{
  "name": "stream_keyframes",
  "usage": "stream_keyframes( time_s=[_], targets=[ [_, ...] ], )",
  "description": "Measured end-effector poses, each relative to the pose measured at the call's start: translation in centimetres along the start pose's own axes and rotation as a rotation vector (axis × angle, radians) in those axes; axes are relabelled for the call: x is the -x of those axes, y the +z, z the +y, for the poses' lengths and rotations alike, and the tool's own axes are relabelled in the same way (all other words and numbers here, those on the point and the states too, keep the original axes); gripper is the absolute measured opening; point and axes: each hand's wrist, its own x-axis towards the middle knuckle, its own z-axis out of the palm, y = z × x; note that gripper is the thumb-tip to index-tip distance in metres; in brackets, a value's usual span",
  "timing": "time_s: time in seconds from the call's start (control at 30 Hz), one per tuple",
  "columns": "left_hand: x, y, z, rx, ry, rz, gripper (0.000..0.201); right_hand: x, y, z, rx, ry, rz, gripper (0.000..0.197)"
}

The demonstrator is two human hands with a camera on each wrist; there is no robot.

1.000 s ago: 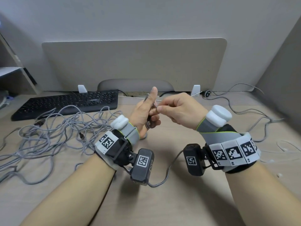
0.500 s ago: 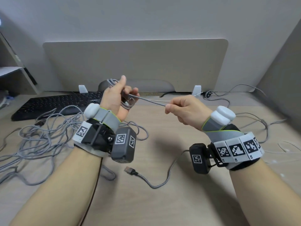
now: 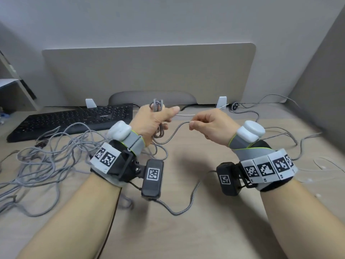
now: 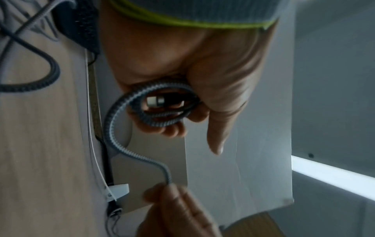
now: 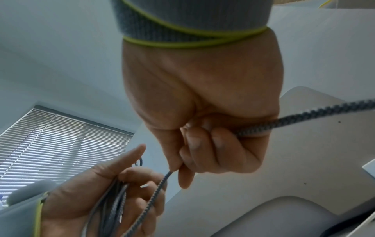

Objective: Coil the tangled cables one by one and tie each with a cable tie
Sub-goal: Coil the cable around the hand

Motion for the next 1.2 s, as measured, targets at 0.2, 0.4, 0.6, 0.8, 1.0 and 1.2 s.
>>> stream_keyframes(
  time_s=[0.2, 0.4, 0.6, 0.8, 1.0, 1.2],
  targets=[
    [1.5, 1.8, -0.2, -0.024, -0.077, -0.217, 0.012, 0.1, -0.7, -0.4, -0.053, -0.050, 0.051, 0.024],
    [1.6, 2.4, -0.6, -0.038, -0.066, -0.220, 0.040, 0.2, -0.6, -0.7, -0.055, -0.059, 0.050, 0.025],
    [1.5, 2.5, -1.2, -0.077, -0.087, -0.272, 0.017, 0.4, -0.8, -0.7, -0.081, -0.046, 0.045, 0.025],
    [1.3, 2.1, -1.5, -0.147, -0.098, -0.339, 0.032, 0.2, -0.3, -0.5, -0.136, -0.025, 0.038, 0.026],
    [-0.3, -0.2, -0.8, 0.137, -0.028, 0.035, 0.040, 0.3, -0.7, -0.6, -0.158, 0.009, 0.001, 0.028],
    [-0.3, -0.3, -0.7, 0.205, -0.041, 0.029, 0.049, 0.5, -1.0, -1.1, -0.178, -0.024, 0.045, 0.025]
  ],
)
